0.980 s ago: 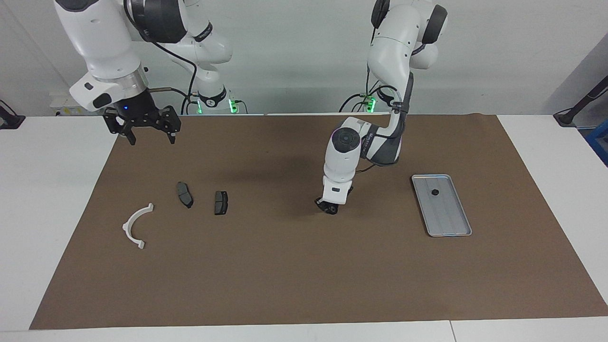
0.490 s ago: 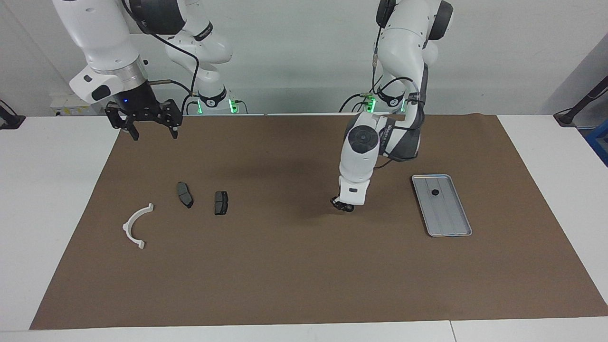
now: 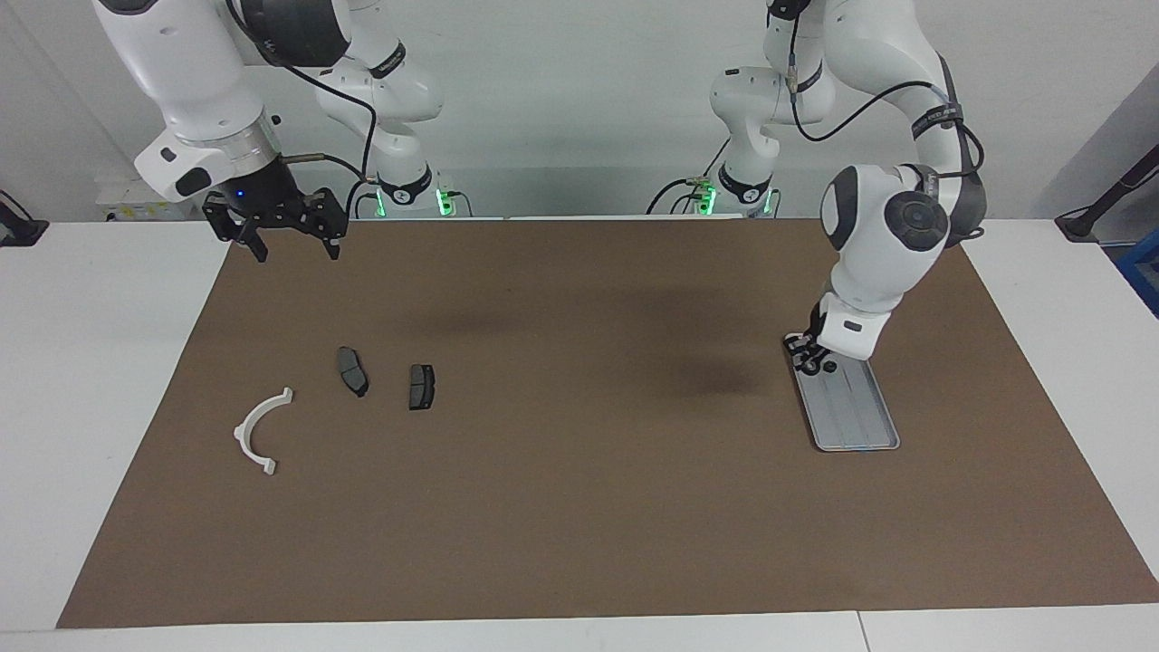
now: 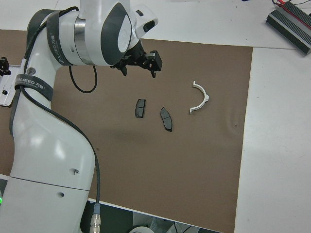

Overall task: Pick bearing gear from pile to tray
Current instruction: 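Carry the second bearing with the left gripper down into the tray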

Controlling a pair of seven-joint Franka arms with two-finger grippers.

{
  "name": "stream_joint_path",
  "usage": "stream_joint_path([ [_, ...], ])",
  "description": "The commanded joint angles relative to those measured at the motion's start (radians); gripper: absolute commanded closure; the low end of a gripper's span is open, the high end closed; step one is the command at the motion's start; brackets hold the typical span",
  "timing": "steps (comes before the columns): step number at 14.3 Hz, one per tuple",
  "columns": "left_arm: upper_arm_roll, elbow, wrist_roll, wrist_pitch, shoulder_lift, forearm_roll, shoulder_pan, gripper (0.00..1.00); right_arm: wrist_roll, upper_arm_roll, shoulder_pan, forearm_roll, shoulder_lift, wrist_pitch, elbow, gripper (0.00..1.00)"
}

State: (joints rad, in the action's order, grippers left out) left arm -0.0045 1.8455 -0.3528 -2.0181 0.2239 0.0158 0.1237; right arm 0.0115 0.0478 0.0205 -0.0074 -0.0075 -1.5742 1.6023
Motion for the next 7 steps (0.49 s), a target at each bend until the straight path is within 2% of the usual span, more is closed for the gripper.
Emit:
stream_joint_path([
  [1, -0.009, 0.098, 0.055, -0.152, 0.008, -0.002, -0.028, 1.0, 0.012, 0.009, 0.018, 0.029, -0.019, 0.006, 0.019, 0.0],
  [7, -0.009, 0.103, 0.17, -0.241, 0.074, -0.002, -0.098, 1.0, 0.013, 0.009, 0.018, 0.027, -0.017, 0.008, 0.016, 0.0],
])
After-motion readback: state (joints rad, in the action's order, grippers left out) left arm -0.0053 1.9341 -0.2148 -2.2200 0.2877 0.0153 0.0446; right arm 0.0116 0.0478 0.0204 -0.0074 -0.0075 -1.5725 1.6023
